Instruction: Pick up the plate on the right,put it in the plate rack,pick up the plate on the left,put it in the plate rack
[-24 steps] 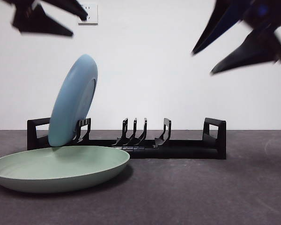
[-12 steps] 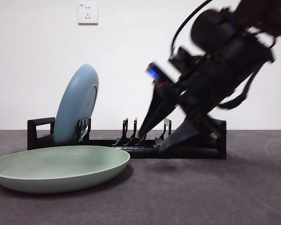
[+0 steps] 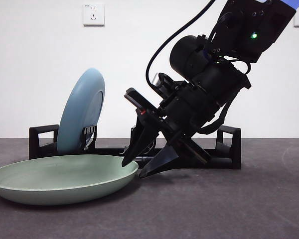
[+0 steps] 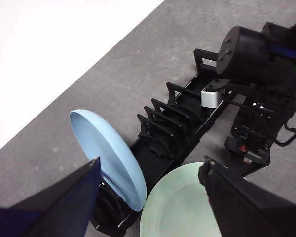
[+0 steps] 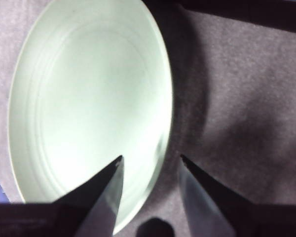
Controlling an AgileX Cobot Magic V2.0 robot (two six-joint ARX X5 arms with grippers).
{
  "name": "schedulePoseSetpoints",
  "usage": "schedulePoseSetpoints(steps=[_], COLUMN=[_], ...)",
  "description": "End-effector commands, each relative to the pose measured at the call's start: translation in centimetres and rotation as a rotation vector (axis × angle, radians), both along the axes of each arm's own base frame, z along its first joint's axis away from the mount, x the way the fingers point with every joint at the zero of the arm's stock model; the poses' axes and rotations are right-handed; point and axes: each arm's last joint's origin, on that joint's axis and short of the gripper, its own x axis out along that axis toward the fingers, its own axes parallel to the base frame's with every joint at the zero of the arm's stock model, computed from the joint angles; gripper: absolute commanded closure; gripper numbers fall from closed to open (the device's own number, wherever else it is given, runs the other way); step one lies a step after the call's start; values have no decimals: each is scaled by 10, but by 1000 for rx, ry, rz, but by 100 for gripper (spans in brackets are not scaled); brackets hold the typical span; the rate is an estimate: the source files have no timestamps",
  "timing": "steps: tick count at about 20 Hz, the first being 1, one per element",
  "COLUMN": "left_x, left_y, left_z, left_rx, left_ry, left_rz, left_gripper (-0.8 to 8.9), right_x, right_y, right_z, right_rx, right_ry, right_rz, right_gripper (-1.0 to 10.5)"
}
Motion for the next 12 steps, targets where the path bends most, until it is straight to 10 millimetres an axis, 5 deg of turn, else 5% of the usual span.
schedulePoseSetpoints(steps=[1,6,12], left_x=[-1,-3,-6], left_y=[-1,-1,-2], left_z=[0,-2,-6], left_rx=[5,21,48], left_ry=[-8,11,52], left_rz=[-12,-17,-47], left_gripper=[471,471,471], right_x=[0,-1,-6], right_y=[1,2,0], right_z=[-3,-4,-2], right_rx=[-3,-6,-66], right_ry=[25,34,54], right_rz=[-20,-33,-49], right_gripper=[844,962,959])
